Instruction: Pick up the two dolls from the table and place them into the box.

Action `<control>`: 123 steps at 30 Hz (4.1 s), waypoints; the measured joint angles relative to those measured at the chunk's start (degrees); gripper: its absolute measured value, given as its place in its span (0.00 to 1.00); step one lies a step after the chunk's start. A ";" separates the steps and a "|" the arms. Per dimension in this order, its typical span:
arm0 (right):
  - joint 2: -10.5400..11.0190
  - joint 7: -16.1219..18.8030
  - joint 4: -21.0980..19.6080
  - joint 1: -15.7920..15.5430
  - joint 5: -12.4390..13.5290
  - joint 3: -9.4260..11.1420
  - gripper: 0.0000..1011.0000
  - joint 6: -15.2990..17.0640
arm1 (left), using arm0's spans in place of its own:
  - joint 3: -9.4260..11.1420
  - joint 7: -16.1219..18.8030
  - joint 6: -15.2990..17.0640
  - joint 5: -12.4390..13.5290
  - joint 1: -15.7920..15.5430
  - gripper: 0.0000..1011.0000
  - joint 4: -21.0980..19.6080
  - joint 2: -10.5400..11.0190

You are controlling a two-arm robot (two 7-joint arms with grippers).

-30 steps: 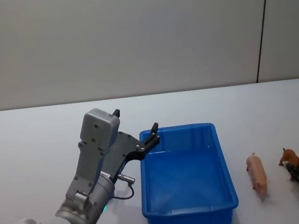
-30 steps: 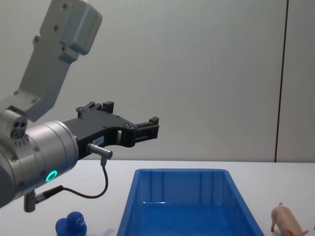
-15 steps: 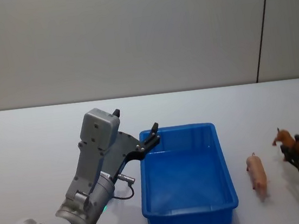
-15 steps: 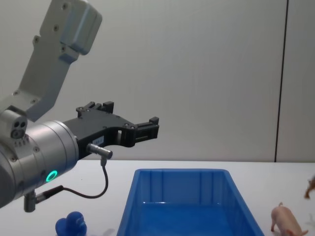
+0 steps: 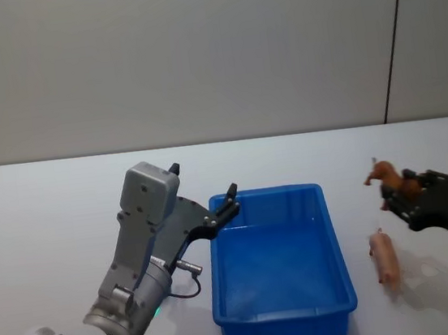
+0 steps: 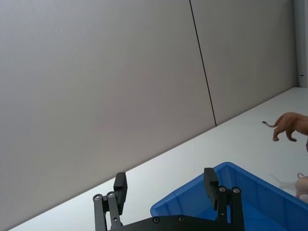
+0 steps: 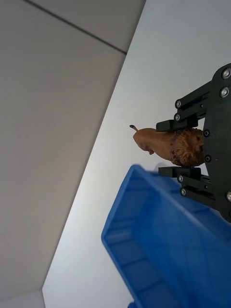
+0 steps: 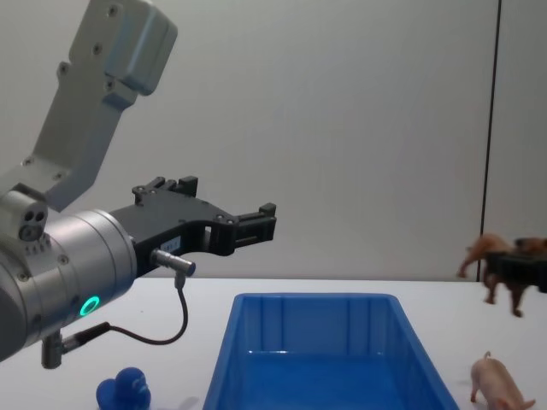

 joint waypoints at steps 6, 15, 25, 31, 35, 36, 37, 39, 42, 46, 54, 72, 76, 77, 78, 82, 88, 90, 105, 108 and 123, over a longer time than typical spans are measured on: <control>-1.59 1.92 -0.27 1.16 -1.62 -1.79 0.41 1.68 | 0.00 0.00 0.00 0.00 0.00 0.99 0.00 0.00; -4.05 3.99 -0.06 2.39 -5.06 -4.77 0.41 5.07 | 0.00 0.00 0.00 0.00 0.00 0.99 0.00 0.00; -5.34 4.47 -0.98 2.07 -5.47 -6.58 0.43 5.57 | 0.00 0.00 0.00 0.00 0.00 0.99 0.00 0.00; -5.64 4.63 -1.76 1.56 -5.79 -7.46 0.61 5.58 | 0.00 0.00 0.00 0.00 0.00 0.99 0.00 0.00; -5.72 4.68 -2.01 1.32 -6.10 -7.84 0.73 5.64 | 0.00 0.00 0.00 0.00 0.00 0.99 0.00 0.00; -5.72 4.68 -2.05 1.28 -6.16 -7.89 0.75 5.64 | 0.00 0.00 0.00 0.00 0.00 0.99 0.00 0.00; -5.72 4.67 -2.10 1.17 -6.24 -7.99 0.79 5.59 | 0.00 0.00 0.00 0.00 0.00 0.99 0.00 0.00; -5.68 4.56 -2.17 1.05 -6.31 -8.04 0.86 5.28 | 0.00 0.00 0.00 0.00 0.00 0.99 0.00 0.00; -5.46 4.19 -2.23 0.86 -6.32 -8.01 0.93 4.54 | 0.00 0.00 0.00 0.00 0.00 0.99 0.00 0.00; -4.90 3.67 -2.27 0.59 -6.14 -7.59 0.99 3.64 | 0.00 0.00 0.00 0.00 0.00 0.99 0.00 0.00; -3.05 3.07 -2.33 -0.20 -4.94 -6.22 0.99 2.47 | 0.00 0.00 0.00 0.00 0.00 0.99 0.00 0.00; 0.14 1.30 -0.87 -1.50 -3.54 -3.94 0.99 4.09 | 0.00 0.00 0.00 0.00 0.00 0.99 0.00 0.00; 0.31 0.99 0.07 -1.54 -3.83 -3.90 0.99 5.28 | 0.00 0.00 0.00 0.00 0.00 0.99 0.00 0.00; 0.33 0.94 0.39 -1.54 -3.96 -3.90 0.99 5.63 | 0.00 0.00 0.00 0.00 0.00 0.99 0.00 0.00; 0.33 0.89 0.52 -1.54 -4.07 -3.91 0.99 5.87 | 0.00 0.00 0.00 0.00 0.00 0.99 0.00 0.00; 0.31 0.77 1.18 -1.51 -4.37 -3.99 0.99 6.71 | 0.00 0.00 0.00 0.00 0.00 0.99 0.00 0.00; -0.08 0.64 2.78 -1.06 -5.02 -4.37 0.99 8.98 | 0.00 0.00 0.00 0.00 0.00 0.99 0.00 0.00; -0.22 0.59 3.16 -0.91 -5.15 -4.46 0.99 9.47 | 0.00 0.00 0.00 0.00 0.00 0.99 0.00 0.00; -1.59 0.21 6.32 0.62 -5.60 -5.14 0.83 13.04 | 0.00 0.00 0.00 0.00 0.00 0.99 0.00 0.00; -1.88 0.20 6.78 0.94 -5.34 -5.19 0.75 13.52 | 0.00 0.00 0.00 0.00 0.00 0.99 0.00 0.00; -2.79 -1.13 7.66 2.07 -3.28 -4.93 0.36 14.59 | 0.00 0.00 0.00 0.00 0.00 0.99 0.00 0.00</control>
